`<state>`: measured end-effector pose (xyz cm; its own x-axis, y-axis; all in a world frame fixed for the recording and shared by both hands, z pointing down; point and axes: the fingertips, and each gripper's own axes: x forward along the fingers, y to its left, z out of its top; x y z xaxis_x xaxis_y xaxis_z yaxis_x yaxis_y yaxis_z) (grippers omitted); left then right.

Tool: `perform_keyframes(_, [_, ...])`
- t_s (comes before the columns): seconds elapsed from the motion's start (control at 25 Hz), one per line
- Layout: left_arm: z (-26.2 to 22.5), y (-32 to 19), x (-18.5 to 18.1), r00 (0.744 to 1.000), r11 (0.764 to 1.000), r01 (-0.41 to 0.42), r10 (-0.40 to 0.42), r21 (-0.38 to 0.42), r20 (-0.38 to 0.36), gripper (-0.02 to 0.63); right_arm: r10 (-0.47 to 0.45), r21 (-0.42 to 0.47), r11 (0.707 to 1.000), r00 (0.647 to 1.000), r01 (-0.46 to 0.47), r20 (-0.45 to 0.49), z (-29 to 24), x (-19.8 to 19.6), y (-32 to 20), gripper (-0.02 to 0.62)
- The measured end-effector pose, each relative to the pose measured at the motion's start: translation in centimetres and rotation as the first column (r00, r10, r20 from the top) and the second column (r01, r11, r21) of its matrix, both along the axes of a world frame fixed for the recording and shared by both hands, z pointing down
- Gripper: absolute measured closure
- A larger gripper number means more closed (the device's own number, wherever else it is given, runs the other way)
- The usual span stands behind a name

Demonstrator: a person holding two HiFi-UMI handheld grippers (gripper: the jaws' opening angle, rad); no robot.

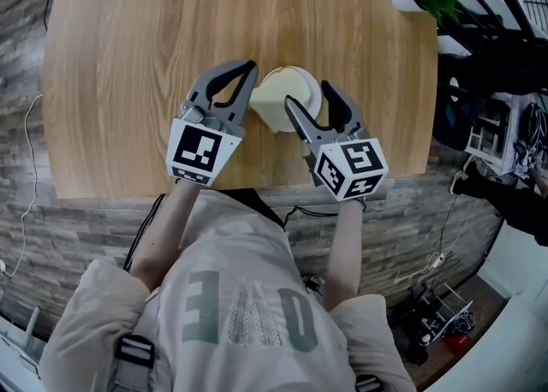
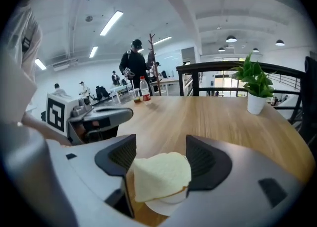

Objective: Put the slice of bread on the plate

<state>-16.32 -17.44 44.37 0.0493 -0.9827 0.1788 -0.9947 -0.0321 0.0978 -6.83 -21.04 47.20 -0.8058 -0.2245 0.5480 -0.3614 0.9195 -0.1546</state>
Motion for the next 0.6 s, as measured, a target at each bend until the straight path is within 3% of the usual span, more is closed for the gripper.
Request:
perform_keyframes(0.08, [0.3,-0.1,-0.1,1.0,1.0,-0.005,0.005,-0.012,0.005,0.597,0.117,-0.031,0.993,0.991,-0.115,0.062,-1.2,0.5,-0.4,0.308])
perform_keyframes(0.12, [0.2,-0.1,0.0,1.0,1.0,-0.009,0.009,-0.011,0.011,0.598,0.196,-0.044,0.98,0.976,-0.193,0.098,-1.8,1.1,-0.9,0.467])
perform_keyframes(0.16, [0.1,-0.1,0.3,1.0,1.0,-0.017,0.017,-0.006,0.018,0.597,0.265,-0.056,0.964,0.955,-0.26,0.136,-2.6,1.8,-1.4,0.537])
perform_keyframes(0.28, [-0.1,0.0,1.3,0.998,0.999,-0.045,0.045,-0.006,0.034,0.597,0.36,-0.063,0.932,0.901,-0.356,0.243,-5.1,3.8,-2.7,0.556])
perform_keyframes(0.4, [-0.8,0.1,1.3,0.998,1.0,-0.027,0.027,-0.009,0.051,0.597,0.446,-0.016,0.889,0.857,-0.458,0.258,-6.4,5.9,-3.6,0.578])
perform_keyframes(0.48, [-2.1,-0.2,1.2,0.997,1.0,-0.004,0.005,-0.012,0.082,0.597,0.476,0.022,0.868,0.844,-0.496,0.247,-6.3,6.8,-3.2,0.578])
perform_keyframes(0.6, [-5.7,-1.0,2.7,0.992,0.999,-0.019,0.015,0.029,0.128,0.597,0.473,0.044,0.866,0.846,-0.498,0.247,-6.2,7.9,-1.3,0.578])
